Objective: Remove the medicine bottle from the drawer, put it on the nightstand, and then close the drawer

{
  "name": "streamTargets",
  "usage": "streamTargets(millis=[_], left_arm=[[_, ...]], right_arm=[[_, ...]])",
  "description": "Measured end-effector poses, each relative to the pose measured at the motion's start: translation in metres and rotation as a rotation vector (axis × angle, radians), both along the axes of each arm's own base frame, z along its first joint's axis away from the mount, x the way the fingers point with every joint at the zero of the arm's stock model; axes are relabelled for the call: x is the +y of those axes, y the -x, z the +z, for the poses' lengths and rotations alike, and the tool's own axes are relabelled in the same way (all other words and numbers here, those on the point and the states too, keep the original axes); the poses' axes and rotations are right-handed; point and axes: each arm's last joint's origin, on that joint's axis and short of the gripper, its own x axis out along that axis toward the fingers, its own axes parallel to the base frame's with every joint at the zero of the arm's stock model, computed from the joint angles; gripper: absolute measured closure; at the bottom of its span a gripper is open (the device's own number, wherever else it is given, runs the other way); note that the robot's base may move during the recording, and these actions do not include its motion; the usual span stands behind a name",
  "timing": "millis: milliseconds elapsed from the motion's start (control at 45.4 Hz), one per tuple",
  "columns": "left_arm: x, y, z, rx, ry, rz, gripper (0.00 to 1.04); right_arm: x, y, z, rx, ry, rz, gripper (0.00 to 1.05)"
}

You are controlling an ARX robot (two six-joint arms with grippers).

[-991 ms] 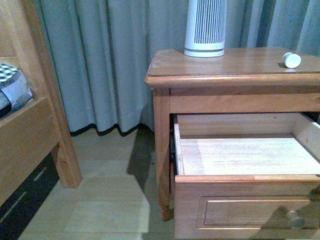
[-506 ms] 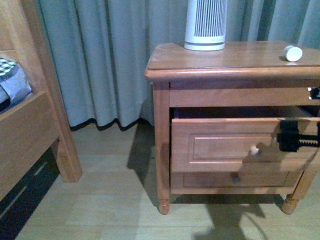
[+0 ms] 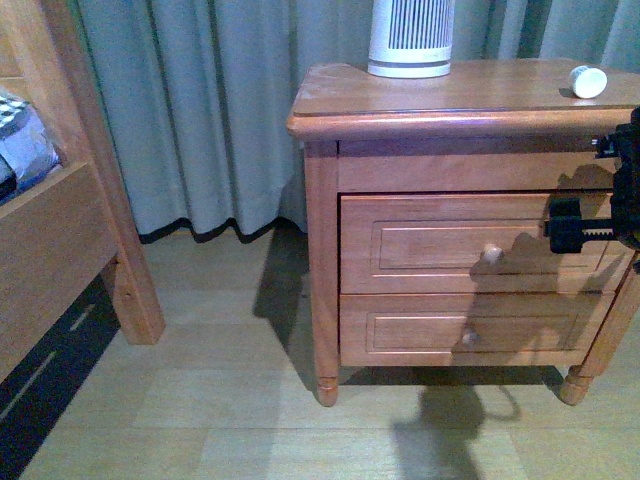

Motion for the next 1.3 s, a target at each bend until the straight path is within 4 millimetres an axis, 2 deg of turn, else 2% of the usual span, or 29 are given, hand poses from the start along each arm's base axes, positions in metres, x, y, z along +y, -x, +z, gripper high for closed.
streamTargets(millis=[176,330,396,484,550,638,683,815,903,1013,1167,1233,1299], left_arm=[[0.0,0.0,0.0,0.0,0.0,0.0,0.07],[0.0,0.0,0.0,0.0,0.0,0.0,0.07],[0.0,0.0,0.0,0.0,0.0,0.0,0.07],[0.0,0.0,0.0,0.0,0.0,0.0,0.07],[0.0,0.0,0.0,0.0,0.0,0.0,0.07],[0.0,0.0,0.0,0.0,0.0,0.0,0.07],[0.0,0.0,0.0,0.0,0.0,0.0,0.07],[0.0,0.0,0.0,0.0,0.0,0.0,0.07],[0.0,0.0,0.0,0.0,0.0,0.0,0.07],[0.0,0.0,0.0,0.0,0.0,0.0,0.07],[0.0,0.0,0.0,0.0,0.0,0.0,0.07],[0.0,0.0,0.0,0.0,0.0,0.0,0.07],[0.0,0.0,0.0,0.0,0.0,0.0,0.07]], right_arm=[[-0.002,0.012,0.008,-0.017,-0.029,0.0,0.07],[-0.001,0.044,0.041,-0.068,-0.068,-0.009,0.07],[0.0,0.066,0.062,-0.113,-0.076,0.0,0.07],[0.0,0.104,0.084,-0.157,-0.092,0.018,0.07],[0.001,0.15,0.101,-0.175,-0.115,0.04,0.07],[0.004,0.191,0.112,-0.202,-0.128,0.062,0.07],[0.01,0.221,0.117,-0.223,-0.129,0.084,0.07],[0.028,0.295,0.117,-0.285,-0.107,0.115,0.07],[0.034,0.329,0.113,-0.354,-0.1,0.115,0.07],[0.038,0.347,0.108,-0.373,-0.105,0.1,0.07],[0.039,0.351,0.104,-0.379,-0.123,0.105,0.07],[0.038,0.356,0.1,-0.444,-0.132,0.335,0.22],[0.04,0.361,0.097,-0.474,-0.123,0.459,0.36]])
